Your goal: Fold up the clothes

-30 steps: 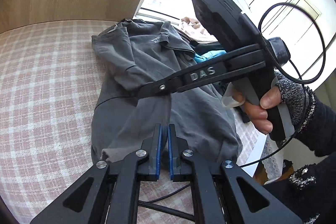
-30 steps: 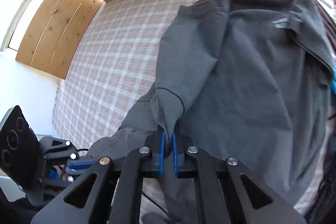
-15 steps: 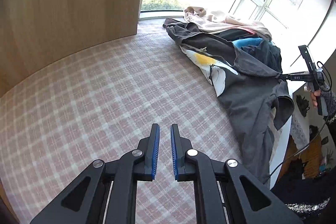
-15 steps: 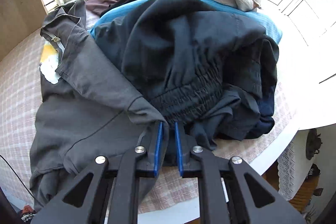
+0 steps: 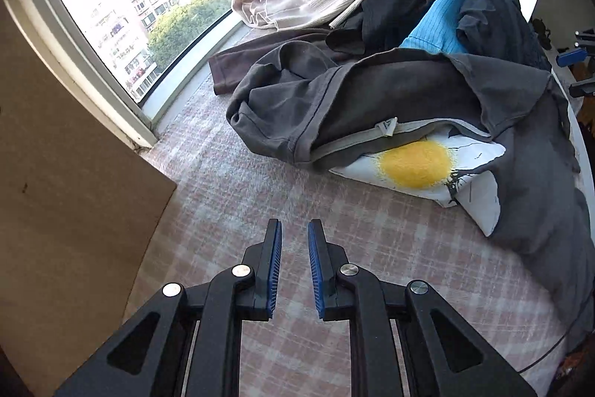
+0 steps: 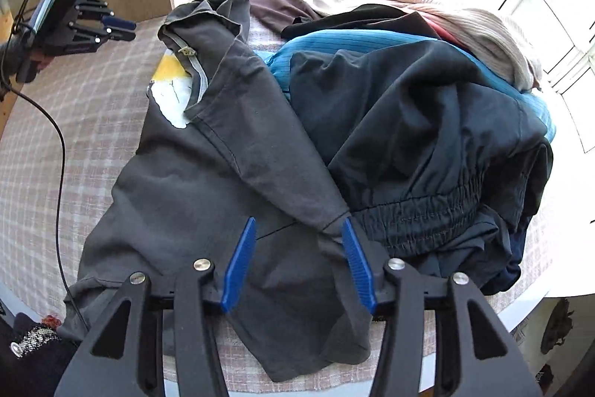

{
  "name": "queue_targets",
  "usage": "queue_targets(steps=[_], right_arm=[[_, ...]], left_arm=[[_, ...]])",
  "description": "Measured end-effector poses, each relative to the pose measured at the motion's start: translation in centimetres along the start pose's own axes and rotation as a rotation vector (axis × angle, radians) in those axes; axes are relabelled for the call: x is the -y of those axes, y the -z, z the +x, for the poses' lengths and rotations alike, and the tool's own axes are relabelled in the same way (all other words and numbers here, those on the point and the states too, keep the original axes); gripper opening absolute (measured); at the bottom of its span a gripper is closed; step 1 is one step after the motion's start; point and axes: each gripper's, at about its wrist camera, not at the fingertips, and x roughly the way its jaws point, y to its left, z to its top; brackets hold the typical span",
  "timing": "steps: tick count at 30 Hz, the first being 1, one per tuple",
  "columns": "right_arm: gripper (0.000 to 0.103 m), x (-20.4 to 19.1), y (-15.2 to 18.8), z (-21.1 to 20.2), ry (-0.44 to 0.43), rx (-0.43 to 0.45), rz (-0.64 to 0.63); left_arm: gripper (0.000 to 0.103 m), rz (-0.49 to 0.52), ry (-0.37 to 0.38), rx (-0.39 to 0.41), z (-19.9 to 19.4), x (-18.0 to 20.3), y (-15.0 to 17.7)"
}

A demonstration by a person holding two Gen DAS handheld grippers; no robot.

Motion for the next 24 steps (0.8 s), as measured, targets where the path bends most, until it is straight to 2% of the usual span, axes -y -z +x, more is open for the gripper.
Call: queue_targets(steps=[3, 5, 8, 11, 14, 16, 19, 24], right_arm=[[0.048, 0.3, -0.5, 1.7, -0.036, -0.032, 0.018], [0.048, 0.9, -0.9, 2.5, -0.062, -0.05, 0.044], [0.048, 1.7, -1.4, 2.8, -0.096, -0.052, 0.074], [0.048, 2.2, -1.7, 2.7, -0.127, -0.049, 0.101], [0.048, 2.5, -2.0, 2.7, -0.144, -0.044, 0.113], [0.048, 2.6, -1.8, 2.4, -0.145, -0.039, 0.113], [0.048, 2.8, -1.2, 1.7, -0.16, -0.029, 0.116], [0.048, 2.7, -0.9, 1.8, -0.197, -0.034, 0.116]], left_arm=[[0.019, 0.153, -0.047, -0.009, 1.1, 0.1, -0.9], [0.019, 0.251, -0.07, 0.011, 1.4, 0.5, -1.2], [0.019, 0.339, -0.066, 0.063, 1.3, 0.9, -1.9], [0.021, 0.393, -0.069, 0.124, 1.4, 1.1, -3.0], [0.027, 0.392, -0.012, 0.164, 1.8, 0.7, -4.4], [0.027, 0.412, 0.007, 0.153, 2.4, 0.8, -4.8], [0.027, 0.467, -0.022, 0.128, 1.9, 0.8, -3.9], [0.028, 0.496, -0.06, 0.079, 0.9, -0.1, -1.4]])
